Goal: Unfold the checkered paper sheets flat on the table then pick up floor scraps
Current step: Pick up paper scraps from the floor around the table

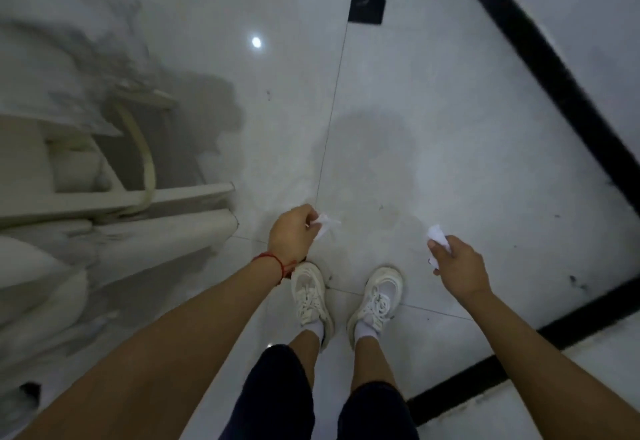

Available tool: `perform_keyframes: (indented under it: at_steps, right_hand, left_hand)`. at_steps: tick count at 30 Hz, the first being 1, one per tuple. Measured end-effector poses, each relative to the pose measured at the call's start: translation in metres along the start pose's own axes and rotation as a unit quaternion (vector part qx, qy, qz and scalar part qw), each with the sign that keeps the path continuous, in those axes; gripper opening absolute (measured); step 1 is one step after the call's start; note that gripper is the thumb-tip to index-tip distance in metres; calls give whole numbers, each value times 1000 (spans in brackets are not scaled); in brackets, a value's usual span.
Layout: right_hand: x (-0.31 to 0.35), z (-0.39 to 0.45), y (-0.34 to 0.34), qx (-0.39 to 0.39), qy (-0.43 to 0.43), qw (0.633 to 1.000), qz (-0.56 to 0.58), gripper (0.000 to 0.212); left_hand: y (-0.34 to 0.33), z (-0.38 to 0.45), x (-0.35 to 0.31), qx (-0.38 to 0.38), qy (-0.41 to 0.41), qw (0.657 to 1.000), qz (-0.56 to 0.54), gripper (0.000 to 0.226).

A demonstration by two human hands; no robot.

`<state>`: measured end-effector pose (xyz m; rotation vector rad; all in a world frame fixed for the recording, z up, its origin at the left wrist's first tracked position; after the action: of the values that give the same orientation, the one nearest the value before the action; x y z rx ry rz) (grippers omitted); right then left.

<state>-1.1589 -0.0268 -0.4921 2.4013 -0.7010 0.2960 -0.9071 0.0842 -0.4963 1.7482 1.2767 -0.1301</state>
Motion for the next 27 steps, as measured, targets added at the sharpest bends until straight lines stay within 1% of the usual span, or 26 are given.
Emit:
perform_keyframes:
  at_steps: [4, 7, 10, 13, 16, 18, 20, 22, 24, 27]
  right_hand:
    - [27, -60, 53, -15, -5, 999, 46, 36]
    - [42, -112, 90, -16, 11, 998, 63, 32]
    - [48, -148, 112, -14, 22, 997, 70, 32]
    - [52, -188, 129, -27, 15, 995, 95, 33]
    - [67, -216, 134, -24, 20, 993, 111, 33]
    - [85, -224, 133, -16, 24, 992, 122, 34]
    - [112, -223, 134, -3, 34, 990, 134, 33]
    - [145, -217, 137, -1, 47, 990, 133, 33]
    - [179, -207, 145, -1, 61, 990, 125, 33]
    - [233, -188, 165, -11, 78, 990, 115, 30]
  left_hand:
    - [62, -40, -67, -66, -9, 997, -35, 15]
    - [104, -80, -115, -96, -26, 993, -65, 18]
    - [130, -111, -143, -112, -49, 990, -65, 23]
    - [159, -147, -163, -142, -46, 984, -94, 14]
    - [183, -177, -170, -171, -43, 976, -126, 1]
    - [198, -192, -165, -181, -28, 971, -151, 8]
    - [212, -198, -155, -175, -9, 969, -172, 9]
    - [224, -196, -146, -165, 13, 970, -179, 7]
    - [239, -186, -138, -173, 36, 967, -184, 2]
    - [266, -155, -137, -183, 43, 963, -193, 5]
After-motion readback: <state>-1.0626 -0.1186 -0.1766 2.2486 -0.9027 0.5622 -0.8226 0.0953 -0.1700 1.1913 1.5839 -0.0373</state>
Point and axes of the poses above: each hand's wrist, its own z-axis towards the middle knuckle, its own y-axis out of the back of the hand, x = y × z, the point moved 2 cm from there along z, towards the middle knuckle, and after that the axes turned 8 degrees about -y, right-handed, at the moved point
